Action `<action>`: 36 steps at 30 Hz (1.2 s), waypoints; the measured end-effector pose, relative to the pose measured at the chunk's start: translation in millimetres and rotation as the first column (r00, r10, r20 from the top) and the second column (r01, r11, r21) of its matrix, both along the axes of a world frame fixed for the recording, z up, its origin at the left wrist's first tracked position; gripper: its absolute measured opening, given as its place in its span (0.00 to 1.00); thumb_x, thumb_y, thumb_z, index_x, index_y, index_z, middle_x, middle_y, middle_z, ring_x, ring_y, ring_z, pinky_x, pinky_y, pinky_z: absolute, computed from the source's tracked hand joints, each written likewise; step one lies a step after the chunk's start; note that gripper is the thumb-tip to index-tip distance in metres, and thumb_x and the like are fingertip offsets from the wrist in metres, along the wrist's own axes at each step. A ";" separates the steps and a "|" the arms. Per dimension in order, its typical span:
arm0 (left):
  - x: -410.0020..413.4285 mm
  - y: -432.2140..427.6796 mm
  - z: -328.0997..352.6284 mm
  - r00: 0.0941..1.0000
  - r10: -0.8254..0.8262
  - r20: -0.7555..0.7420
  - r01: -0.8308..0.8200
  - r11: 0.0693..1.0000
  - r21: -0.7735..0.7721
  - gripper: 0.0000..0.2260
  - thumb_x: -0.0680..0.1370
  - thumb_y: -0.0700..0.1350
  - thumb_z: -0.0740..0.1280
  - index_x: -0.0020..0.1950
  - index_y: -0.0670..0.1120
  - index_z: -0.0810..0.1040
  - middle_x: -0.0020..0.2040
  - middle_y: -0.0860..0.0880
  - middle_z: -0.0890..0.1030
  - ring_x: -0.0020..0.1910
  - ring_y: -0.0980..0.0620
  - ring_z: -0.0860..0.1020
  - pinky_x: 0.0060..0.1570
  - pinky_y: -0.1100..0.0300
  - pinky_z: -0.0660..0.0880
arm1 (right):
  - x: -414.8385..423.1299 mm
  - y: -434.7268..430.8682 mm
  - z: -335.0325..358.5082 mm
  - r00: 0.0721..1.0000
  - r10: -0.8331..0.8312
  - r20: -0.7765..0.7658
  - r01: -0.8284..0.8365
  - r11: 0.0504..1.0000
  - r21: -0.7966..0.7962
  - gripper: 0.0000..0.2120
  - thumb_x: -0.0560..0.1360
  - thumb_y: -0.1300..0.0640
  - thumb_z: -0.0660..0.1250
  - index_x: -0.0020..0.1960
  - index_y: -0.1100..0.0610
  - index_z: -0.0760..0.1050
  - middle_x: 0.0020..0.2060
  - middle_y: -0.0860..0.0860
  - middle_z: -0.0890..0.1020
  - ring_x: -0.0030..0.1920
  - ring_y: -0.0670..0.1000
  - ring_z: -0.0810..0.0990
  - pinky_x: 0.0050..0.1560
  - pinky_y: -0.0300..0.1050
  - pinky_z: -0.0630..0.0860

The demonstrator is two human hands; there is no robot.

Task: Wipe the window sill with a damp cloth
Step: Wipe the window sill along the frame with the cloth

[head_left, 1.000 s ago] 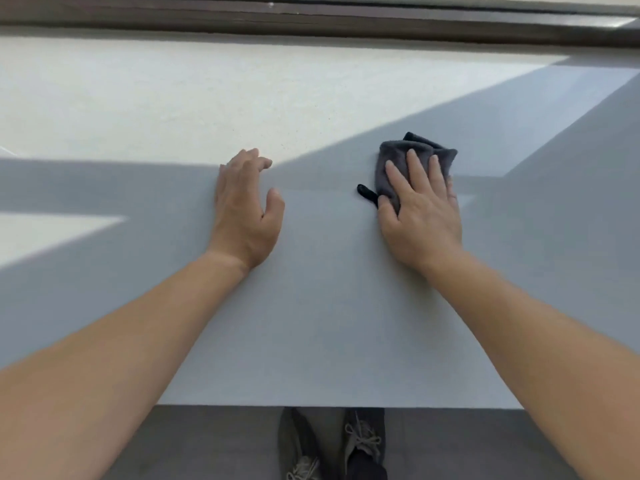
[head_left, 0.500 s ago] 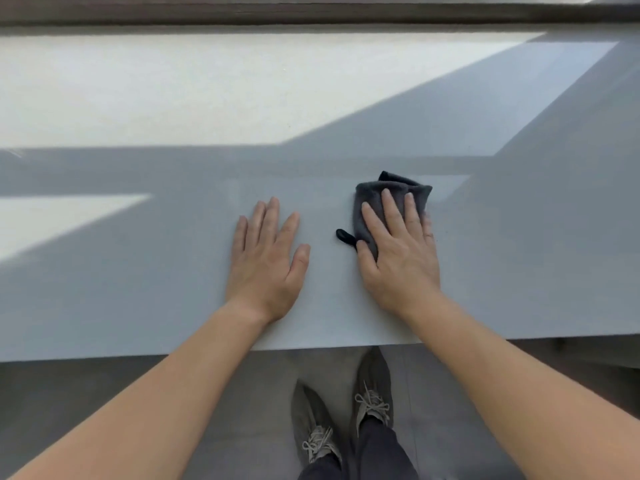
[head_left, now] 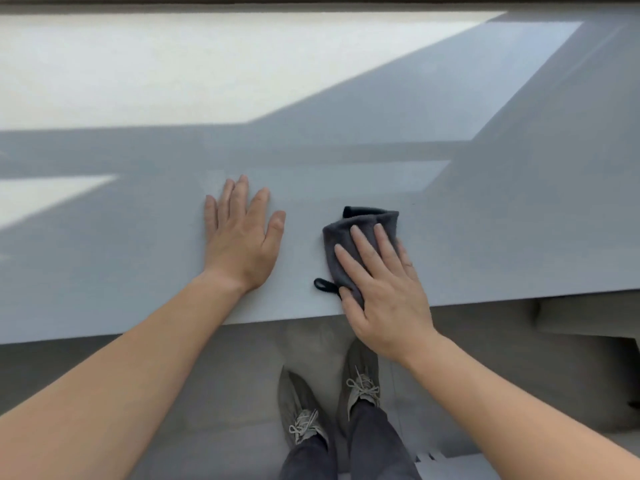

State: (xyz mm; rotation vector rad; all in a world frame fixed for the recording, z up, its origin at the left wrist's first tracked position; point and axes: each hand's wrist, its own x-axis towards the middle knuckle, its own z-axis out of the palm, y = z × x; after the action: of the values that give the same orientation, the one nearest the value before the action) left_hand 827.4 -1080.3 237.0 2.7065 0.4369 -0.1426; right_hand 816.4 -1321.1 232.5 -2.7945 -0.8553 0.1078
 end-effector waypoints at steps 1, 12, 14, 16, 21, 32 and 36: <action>1.6 -4.5 0.7 1.000 0.009 -0.007 -0.009 1.000 0.015 0.31 0.79 0.62 0.44 0.79 0.49 0.58 0.82 0.45 0.47 0.80 0.49 0.41 0.76 0.46 0.34 | -2.9 -10.9 0.9 0.994 0.113 0.000 -0.113 0.994 -0.011 0.28 0.78 0.45 0.59 0.77 0.50 0.66 0.79 0.52 0.61 0.81 0.58 0.52 0.79 0.60 0.51; 67.0 -46.8 -1.0 0.997 -0.079 0.011 0.079 0.997 0.015 0.28 0.82 0.58 0.47 0.81 0.50 0.52 0.82 0.46 0.44 0.80 0.50 0.39 0.76 0.47 0.34 | 79.1 -51.8 0.0 0.982 -0.186 0.006 0.186 0.982 -0.027 0.30 0.78 0.42 0.53 0.78 0.50 0.65 0.80 0.53 0.60 0.81 0.59 0.51 0.79 0.60 0.48; 83.2 -53.0 -2.2 0.998 -0.070 0.003 0.070 0.997 0.017 0.27 0.83 0.57 0.48 0.81 0.50 0.51 0.82 0.47 0.44 0.80 0.49 0.39 0.76 0.47 0.34 | 67.7 -47.2 -2.9 0.994 0.109 0.006 -0.109 0.993 -0.042 0.29 0.78 0.43 0.56 0.77 0.50 0.67 0.79 0.52 0.62 0.80 0.59 0.53 0.79 0.61 0.51; 91.6 -57.3 -4.5 0.997 -0.074 -0.028 0.076 0.995 0.069 0.28 0.83 0.59 0.47 0.81 0.51 0.49 0.82 0.47 0.42 0.80 0.49 0.37 0.76 0.47 0.33 | 94.9 -56.2 -1.9 0.976 0.218 -0.015 -0.218 0.974 -0.064 0.28 0.78 0.43 0.56 0.77 0.48 0.66 0.79 0.50 0.62 0.81 0.57 0.54 0.79 0.59 0.50; 92.3 -60.6 -9.6 0.992 -0.088 -0.093 0.105 0.976 0.192 0.30 0.81 0.61 0.44 0.81 0.52 0.43 0.82 0.47 0.39 0.79 0.48 0.35 0.76 0.45 0.32 | 208.4 -51.4 3.6 0.932 -0.347 -0.103 0.339 0.937 -0.086 0.30 0.79 0.41 0.49 0.81 0.46 0.56 0.82 0.48 0.51 0.81 0.55 0.43 0.79 0.55 0.40; 93.7 -61.7 -5.4 0.997 -0.051 -0.064 0.060 0.987 0.150 0.34 0.77 0.64 0.37 0.81 0.52 0.48 0.82 0.49 0.44 0.80 0.51 0.39 0.76 0.47 0.35 | 292.4 -44.7 5.8 0.970 -0.207 -0.127 0.194 0.975 -0.108 0.28 0.82 0.42 0.50 0.81 0.45 0.54 0.82 0.47 0.49 0.81 0.54 0.42 0.79 0.54 0.39; 109.1 -67.3 0.4 1.000 -0.011 0.004 0.010 0.981 0.194 0.34 0.78 0.63 0.41 0.79 0.48 0.59 0.79 0.42 0.58 0.79 0.44 0.50 0.77 0.44 0.39 | 289.3 -7.3 3.7 0.968 -0.238 -0.086 0.232 0.970 -0.074 0.29 0.81 0.42 0.50 0.81 0.46 0.54 0.82 0.49 0.50 0.81 0.57 0.42 0.79 0.58 0.40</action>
State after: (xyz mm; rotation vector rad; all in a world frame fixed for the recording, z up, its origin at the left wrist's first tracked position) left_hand 936.5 -1147.7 237.4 2.9001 0.4569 -0.1004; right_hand 1105.7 -1328.4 236.2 -2.8981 -0.5025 0.2299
